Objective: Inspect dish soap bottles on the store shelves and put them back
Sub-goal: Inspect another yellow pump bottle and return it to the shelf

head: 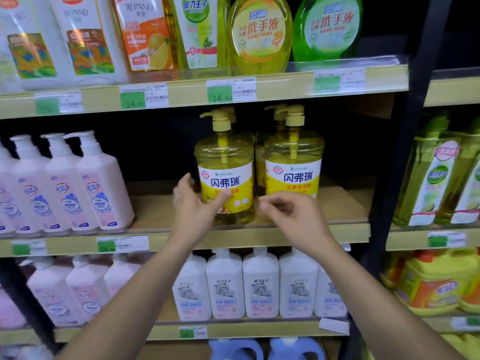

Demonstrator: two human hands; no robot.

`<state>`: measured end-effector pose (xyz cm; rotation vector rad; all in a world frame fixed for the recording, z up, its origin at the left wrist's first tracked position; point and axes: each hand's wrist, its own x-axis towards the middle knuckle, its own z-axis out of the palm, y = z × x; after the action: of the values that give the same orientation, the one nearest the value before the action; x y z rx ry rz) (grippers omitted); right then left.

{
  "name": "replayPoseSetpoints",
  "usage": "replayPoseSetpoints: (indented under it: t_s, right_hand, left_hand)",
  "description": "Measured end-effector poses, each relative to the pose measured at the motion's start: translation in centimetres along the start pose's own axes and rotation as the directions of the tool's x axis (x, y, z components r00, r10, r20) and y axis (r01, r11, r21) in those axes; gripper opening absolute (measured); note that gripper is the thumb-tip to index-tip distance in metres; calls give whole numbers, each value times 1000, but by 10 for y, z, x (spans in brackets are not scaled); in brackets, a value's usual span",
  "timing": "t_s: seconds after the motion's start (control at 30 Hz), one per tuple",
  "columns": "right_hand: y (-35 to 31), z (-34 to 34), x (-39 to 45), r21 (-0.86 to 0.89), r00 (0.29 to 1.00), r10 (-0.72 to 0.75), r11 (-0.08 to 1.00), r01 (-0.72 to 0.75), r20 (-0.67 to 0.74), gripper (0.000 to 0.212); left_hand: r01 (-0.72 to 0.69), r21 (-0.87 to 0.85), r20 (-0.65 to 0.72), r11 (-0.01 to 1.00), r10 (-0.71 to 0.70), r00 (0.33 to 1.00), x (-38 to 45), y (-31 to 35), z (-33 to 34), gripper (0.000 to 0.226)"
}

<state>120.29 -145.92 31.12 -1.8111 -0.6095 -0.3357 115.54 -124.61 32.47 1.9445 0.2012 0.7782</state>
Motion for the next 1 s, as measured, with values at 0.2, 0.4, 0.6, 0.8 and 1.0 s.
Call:
replayPoseSetpoints:
  t_s: [0.2, 0.4, 0.6, 0.8, 1.0]
  right_hand:
    - [19, -58, 4, 22, 895, 40, 999, -33, -443, 8]
    - [52, -73, 38, 111, 942, 320, 945, -309, -99, 50]
    - [57, -82, 69, 342, 868, 453, 797, -497, 205, 69]
    - [62, -80, 64, 293, 892, 396, 845, -447, 220, 59]
    - [61, -87, 53, 239, 917, 306, 899, -367, 256, 62]
  left_hand:
    - [-450, -9, 131, 893, 447, 885, -62, 43, 51, 52]
    - [-141, -176, 329, 974, 194, 924, -30, 50, 108, 75]
    - [34, -313, 286, 949, 60, 956, 6, 37, 132, 79]
    - [36, -361, 278, 932, 71, 958, 11, 30, 135, 81]
    - [-111, -348, 207, 931, 192, 959, -3, 27, 124, 69]
